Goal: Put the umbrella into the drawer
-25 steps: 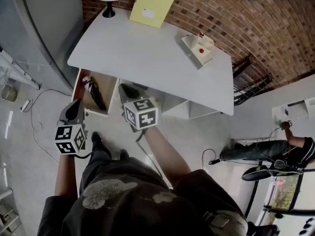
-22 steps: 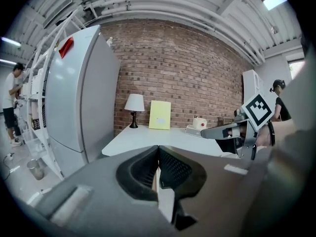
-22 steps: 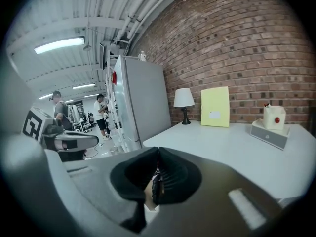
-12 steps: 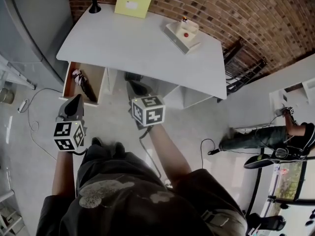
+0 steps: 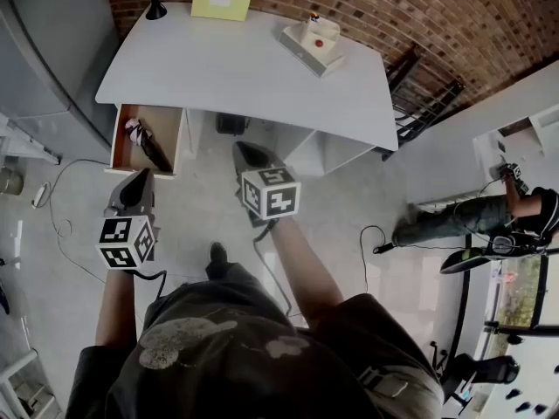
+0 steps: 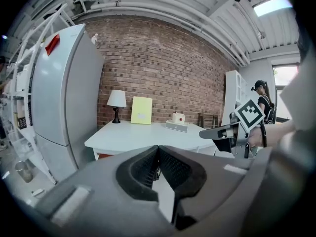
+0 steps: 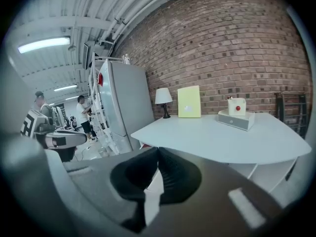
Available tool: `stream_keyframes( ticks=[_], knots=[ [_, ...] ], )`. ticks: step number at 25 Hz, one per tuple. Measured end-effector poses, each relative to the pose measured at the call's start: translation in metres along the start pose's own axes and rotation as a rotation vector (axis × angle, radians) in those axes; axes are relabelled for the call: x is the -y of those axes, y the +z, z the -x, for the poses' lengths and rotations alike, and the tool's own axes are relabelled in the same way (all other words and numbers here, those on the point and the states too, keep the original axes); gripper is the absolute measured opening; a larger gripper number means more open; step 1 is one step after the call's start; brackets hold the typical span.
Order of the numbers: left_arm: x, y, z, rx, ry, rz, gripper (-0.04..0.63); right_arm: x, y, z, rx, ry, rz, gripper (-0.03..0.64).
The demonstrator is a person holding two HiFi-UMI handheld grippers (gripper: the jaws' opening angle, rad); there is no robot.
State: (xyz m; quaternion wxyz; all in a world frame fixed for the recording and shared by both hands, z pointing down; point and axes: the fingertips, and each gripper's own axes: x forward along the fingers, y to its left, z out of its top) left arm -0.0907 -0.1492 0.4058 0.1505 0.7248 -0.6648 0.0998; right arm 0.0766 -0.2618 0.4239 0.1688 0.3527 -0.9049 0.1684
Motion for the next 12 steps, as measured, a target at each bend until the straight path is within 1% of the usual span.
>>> stream_keyframes(
  ticks=[7,12],
  knots=[
    [-0.004,-0.006,0.036,0.011,-0.033,0.017,0.009,-0.034,-0.014,0.028,0.010,-0.052,-0.031,0.005],
    [-0.004,-0.010,0.063,0.016,-0.054,0.002,0.009,-0.059,-0.017,0.050,0.031,-0.074,-0.025,0.006]
  ],
)
